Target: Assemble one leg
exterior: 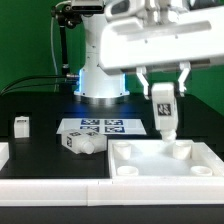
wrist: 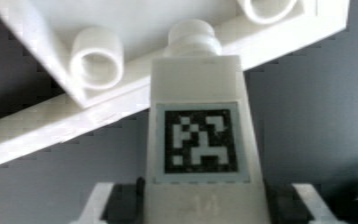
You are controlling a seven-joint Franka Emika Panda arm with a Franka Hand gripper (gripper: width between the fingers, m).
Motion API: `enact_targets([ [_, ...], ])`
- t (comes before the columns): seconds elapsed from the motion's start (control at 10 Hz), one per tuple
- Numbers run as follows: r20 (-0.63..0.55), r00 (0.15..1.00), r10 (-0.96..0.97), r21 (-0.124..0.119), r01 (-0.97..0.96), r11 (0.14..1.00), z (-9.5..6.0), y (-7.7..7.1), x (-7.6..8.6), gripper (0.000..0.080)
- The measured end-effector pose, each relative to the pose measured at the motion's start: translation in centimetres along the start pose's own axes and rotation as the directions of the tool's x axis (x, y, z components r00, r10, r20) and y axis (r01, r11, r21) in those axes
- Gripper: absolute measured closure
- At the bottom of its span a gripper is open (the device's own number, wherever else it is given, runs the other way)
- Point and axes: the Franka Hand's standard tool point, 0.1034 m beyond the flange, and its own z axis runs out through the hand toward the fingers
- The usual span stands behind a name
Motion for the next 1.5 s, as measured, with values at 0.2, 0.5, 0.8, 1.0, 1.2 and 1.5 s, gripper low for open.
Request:
enact_targets([
  [0.2,-0.037,0.997,-0.061,-0.039,0.059,0.997,0.2,-0.3,-0.5,0.0512],
  [0.5,-0.034,0.993,-0.110,-0.042,0.109,0.993,-0.5,-1.0,1.3,0.0512],
  [0.8,-0.029,0.985,-0.171,-0.046,0.170,0.984,0.0,-2.2,0.6,0.0512],
  [1.0,-0.044,0.976,-0.211,-0.054,0.209,0.976,0.4,-1.9,1.0,0.0512],
  [1.2,-0.042,0.970,-0.239,-0.054,0.236,0.970,1.3,-3.2,0.2,0.0512],
  [1.5,-0.043,0.971,-0.235,-0.047,0.233,0.971,2.2,-4.4,-0.4,0.0512],
])
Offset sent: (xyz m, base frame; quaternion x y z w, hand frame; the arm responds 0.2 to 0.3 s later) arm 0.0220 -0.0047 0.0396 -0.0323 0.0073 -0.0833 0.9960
